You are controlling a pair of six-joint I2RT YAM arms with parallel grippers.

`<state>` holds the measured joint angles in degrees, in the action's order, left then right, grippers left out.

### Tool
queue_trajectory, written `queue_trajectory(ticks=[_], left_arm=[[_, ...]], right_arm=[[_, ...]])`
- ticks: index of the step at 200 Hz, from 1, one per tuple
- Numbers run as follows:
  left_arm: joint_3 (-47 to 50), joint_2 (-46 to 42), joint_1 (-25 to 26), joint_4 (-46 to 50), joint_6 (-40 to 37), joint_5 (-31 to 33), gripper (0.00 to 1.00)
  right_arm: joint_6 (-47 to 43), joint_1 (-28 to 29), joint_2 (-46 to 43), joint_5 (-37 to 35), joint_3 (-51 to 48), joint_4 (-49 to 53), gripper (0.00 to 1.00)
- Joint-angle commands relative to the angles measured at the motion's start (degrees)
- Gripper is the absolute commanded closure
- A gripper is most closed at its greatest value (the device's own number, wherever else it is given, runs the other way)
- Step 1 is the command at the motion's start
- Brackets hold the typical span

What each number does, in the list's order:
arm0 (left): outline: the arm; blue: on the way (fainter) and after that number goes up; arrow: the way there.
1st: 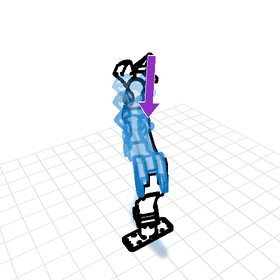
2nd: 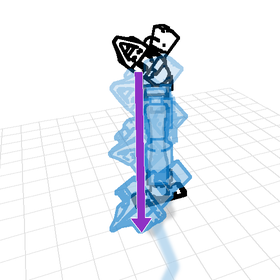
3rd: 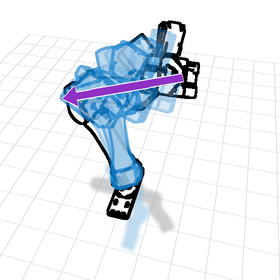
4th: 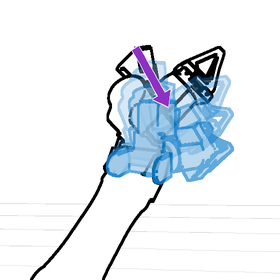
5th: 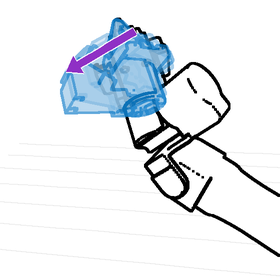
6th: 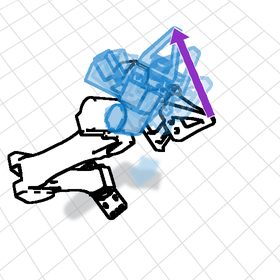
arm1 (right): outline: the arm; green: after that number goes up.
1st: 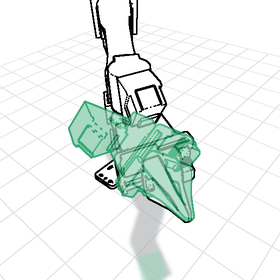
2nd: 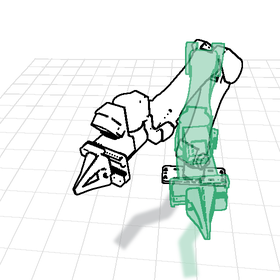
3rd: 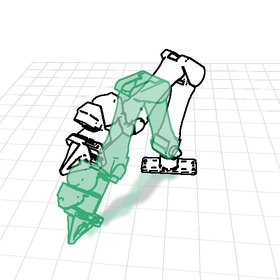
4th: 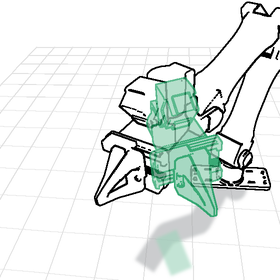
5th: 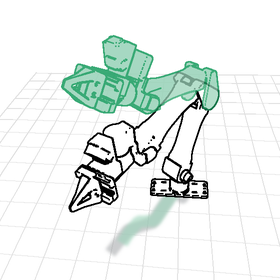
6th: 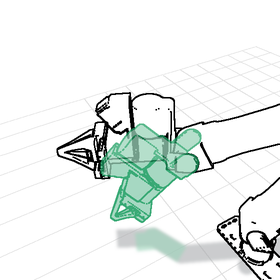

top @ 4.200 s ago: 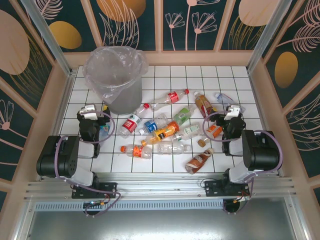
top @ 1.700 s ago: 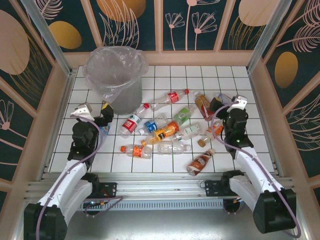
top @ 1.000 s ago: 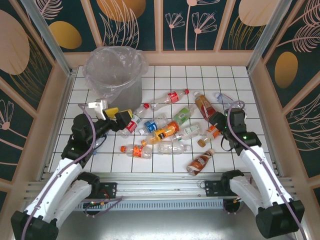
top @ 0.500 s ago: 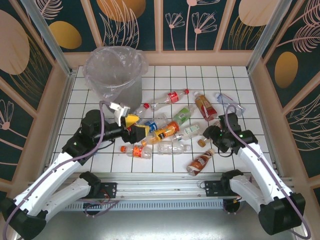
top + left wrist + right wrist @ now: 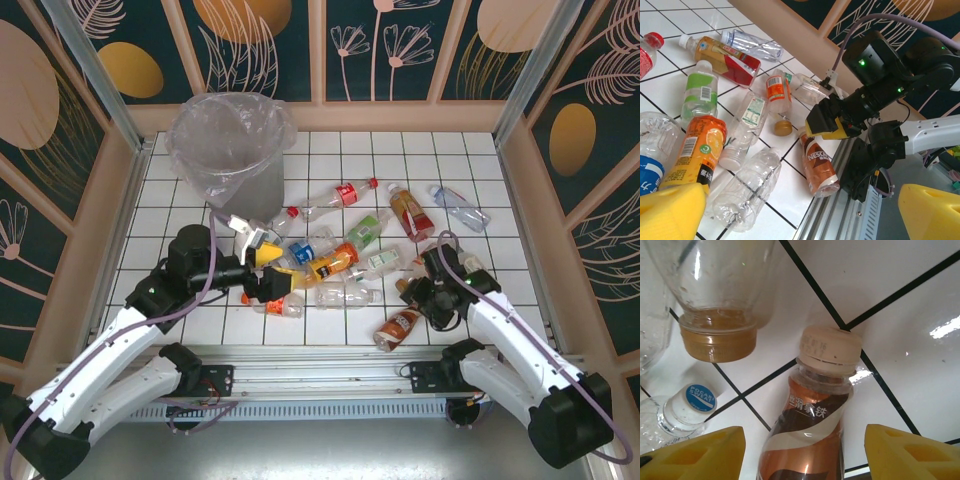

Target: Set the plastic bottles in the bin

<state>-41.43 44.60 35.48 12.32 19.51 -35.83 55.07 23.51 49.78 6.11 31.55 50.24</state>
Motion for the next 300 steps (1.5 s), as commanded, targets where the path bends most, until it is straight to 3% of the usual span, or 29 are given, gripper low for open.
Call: queue_trajectory(ticks=[1,181,260,300], left_arm=[[-0.5,-1.8,0.2,-0.9,0.0,-2.6,0.01],[-2.8,-4.4,0.2,3.4,-1.7,3.9,0.01],[-2.3,-4.2,0.3,3.4,-3.1,4.1,0.01],[-2.6,-4.2,0.3,2.4,-2.6,4.3,0.01]], right_arm=[[2.9,0.7,-0.3,0.0,-1.3,1.6,0.37],[5.4,0.4,7.0,-3.5,-7.7,-12.9,0.44],[6.2,-0.7,6.3,-6.7,-9.4,-16.2,0.56],[6.3,-0.6,3.7,-11.7,-8.6,-17.9,0.60]])
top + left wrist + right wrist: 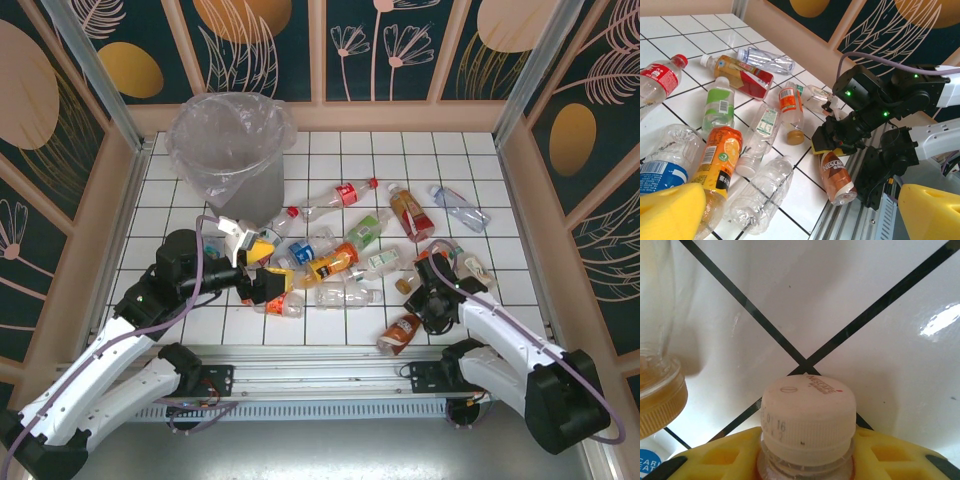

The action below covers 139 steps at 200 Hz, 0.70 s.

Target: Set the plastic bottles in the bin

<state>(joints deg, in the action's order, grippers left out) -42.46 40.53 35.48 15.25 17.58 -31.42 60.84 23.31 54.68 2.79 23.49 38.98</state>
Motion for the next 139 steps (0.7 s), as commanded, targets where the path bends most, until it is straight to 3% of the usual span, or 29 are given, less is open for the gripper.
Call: queue_trajectory(ticks=[1,82,139], left_arm=[[-1.6,-0.2,0.3,-0.6,-0.6,-0.1,0.01],[-3.8,1.1,0.3,-3.2,-1.2,0.9,0.01],[-3.3,-0.1,0.2,-4.7,-3.3,15.0,0.01]], right_arm=[[0.5,-0.4,-1.2,-8.5,-0.5,-6.7,0.60],[-7.3,-0.3,-10.0,-20.0,6.9,-5.4,0.65],[-21.8,0.1,-9.0,-23.4,16.5,-12.4,0.65]])
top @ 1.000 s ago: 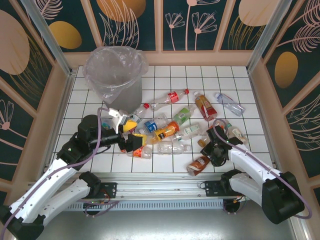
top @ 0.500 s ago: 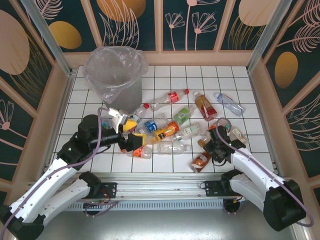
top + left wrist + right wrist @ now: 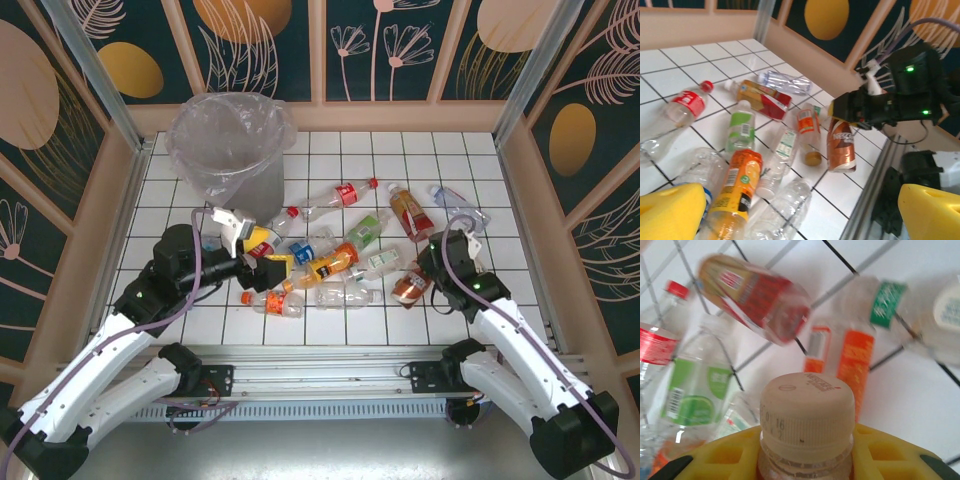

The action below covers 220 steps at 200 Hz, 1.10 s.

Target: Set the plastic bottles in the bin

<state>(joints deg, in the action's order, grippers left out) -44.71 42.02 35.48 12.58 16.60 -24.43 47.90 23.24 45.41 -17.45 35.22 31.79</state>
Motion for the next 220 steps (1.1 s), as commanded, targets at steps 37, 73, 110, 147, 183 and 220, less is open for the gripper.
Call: queue_trajectory(ticks=[37,73,110,147,183,220], left_arm=[[0.0,-4.5,0.3,0.0,-3.8,17.5,0.01],[1.3,-8.8,0.2,1.0,-4.3,26.8,0.01],[2.4,-13.0,0.3,0.3,-3.3,32.6,0.01],[3.0,-15.5,0.2,-0.1,-3.6,36.5,0.02],[3.1,-16.1,0.2,-0.2,-4.0,34.2,0.01],[3.6,-16.5,0.2,-0.5,-4.3,32.7,0.01]], right_arm=[[-18.2,0.6,5.8,-1.8,14.9,-13.5,0.64],[-25.1,2.0,13.9,2.2,24.5,-22.6,0.64],[-32.9,7.0,23.4,4.1,34.9,-29.0,0.62],[-41.4,13.3,33.9,3.2,44.9,-33.6,0.61],[-48.0,18.9,45.0,0.6,57.2,-34.8,0.62],[-52.8,23.1,56.4,0.9,71.8,-34.6,0.63]])
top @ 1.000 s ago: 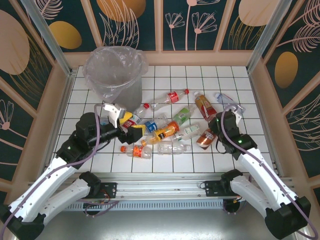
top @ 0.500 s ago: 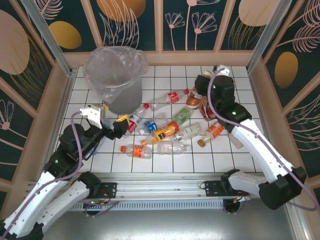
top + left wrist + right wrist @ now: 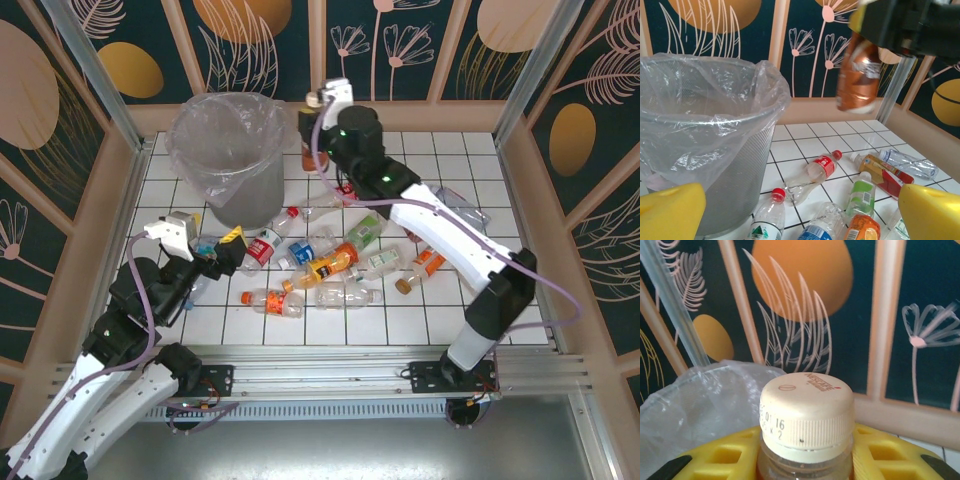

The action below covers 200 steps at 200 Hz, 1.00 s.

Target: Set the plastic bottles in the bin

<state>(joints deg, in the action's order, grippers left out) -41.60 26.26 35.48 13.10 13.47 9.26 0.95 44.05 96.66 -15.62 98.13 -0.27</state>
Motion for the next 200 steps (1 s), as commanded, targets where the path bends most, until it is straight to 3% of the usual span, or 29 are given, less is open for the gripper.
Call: queue_trajectory(ticks=[1,92,200], left_arm=[[0.6,-0.7,0.3,-1.0,-1.2,-0.9,0.01],[0.4,1.4,0.3,-0.4,-1.2,-0.5,0.02],[0.4,1.6,0.2,-0.2,-1.2,0.1,0.01]], right_arm=[[-5.9,2.4,5.6,-1.0,9.3,-2.6,0.63],[-10.1,6.1,35.3,0.1,53.6,10.5,0.64],[-8.8,6.2,37.8,2.5,49.0,4.9,0.58]])
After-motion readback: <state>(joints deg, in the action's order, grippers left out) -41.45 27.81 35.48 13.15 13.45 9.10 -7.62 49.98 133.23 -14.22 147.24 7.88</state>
